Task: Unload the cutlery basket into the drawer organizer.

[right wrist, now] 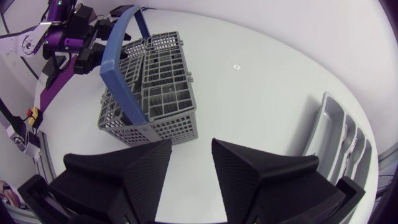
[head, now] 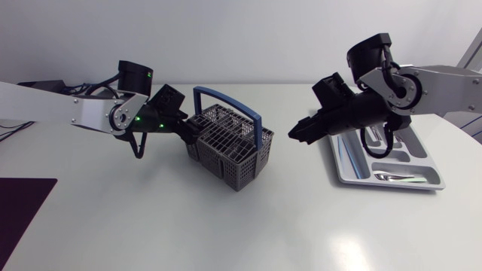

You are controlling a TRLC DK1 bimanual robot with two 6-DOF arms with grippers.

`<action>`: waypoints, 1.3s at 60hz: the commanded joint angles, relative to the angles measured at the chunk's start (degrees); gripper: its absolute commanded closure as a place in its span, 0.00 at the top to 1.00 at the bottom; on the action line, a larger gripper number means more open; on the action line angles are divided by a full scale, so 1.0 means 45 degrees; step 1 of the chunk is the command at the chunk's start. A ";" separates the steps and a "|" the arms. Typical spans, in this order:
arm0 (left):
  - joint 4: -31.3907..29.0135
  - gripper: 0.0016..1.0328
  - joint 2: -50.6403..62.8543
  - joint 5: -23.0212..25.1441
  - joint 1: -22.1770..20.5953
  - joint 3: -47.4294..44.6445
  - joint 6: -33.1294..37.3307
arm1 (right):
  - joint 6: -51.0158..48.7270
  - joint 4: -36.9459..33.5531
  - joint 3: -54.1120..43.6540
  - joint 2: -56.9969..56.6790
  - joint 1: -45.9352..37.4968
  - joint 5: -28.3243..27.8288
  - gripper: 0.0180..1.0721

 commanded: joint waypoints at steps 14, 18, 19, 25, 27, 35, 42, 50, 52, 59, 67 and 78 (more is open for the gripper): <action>-0.0594 0.95 -0.1670 0.1189 0.1748 0.0285 0.0014 | -0.0165 -0.0127 -0.0409 -0.0106 0.0112 0.0120 0.47; -0.0438 0.95 -0.1417 0.1189 0.2120 0.0441 0.0034 | -0.0165 -0.0088 -0.0448 -0.0008 0.0151 0.0120 0.47; -0.0418 0.95 -0.1299 0.1189 0.2139 0.0480 0.0073 | -0.0185 -0.0088 -0.0448 0.0031 0.0171 0.0120 0.47; -0.0203 0.95 -0.0206 0.1169 0.2256 0.0870 0.0132 | -0.0185 -0.0029 -0.0546 0.0285 0.0327 0.0100 0.47; -0.0125 0.95 0.0224 0.1169 0.2256 0.1046 0.0132 | -0.0165 0.0088 -0.0585 0.0343 0.0386 0.0100 0.47; 0.0168 0.95 0.1728 0.1052 0.2100 0.1749 0.0229 | -0.0107 0.0381 -0.0604 0.0851 0.0698 0.0100 0.47; 0.0246 0.95 0.2802 0.0896 0.2002 0.2609 0.0210 | -0.0028 0.0420 -0.0487 0.1203 0.1030 0.0178 0.47; -0.0008 0.95 0.3583 0.0896 0.1807 0.3410 0.0190 | 0.0108 0.0498 -0.0311 0.1750 0.1636 0.0296 0.47; 0.0012 0.95 0.3583 0.0896 0.1748 0.3410 0.0190 | 0.0108 0.0537 -0.0253 0.1867 0.1714 0.0315 0.47; -0.0047 0.95 0.3525 0.0915 0.1631 0.3312 0.0210 | 0.0245 0.0928 0.0196 0.2492 0.1811 0.0589 0.47; -0.0105 0.95 0.3173 0.0974 0.1475 0.2785 0.0405 | 0.0245 0.1221 0.1017 0.3234 0.1655 0.0745 0.47; -0.0320 0.95 0.2001 0.1169 0.1182 0.1417 0.0718 | 0.0265 0.1241 0.2442 0.4152 0.1264 0.0940 0.47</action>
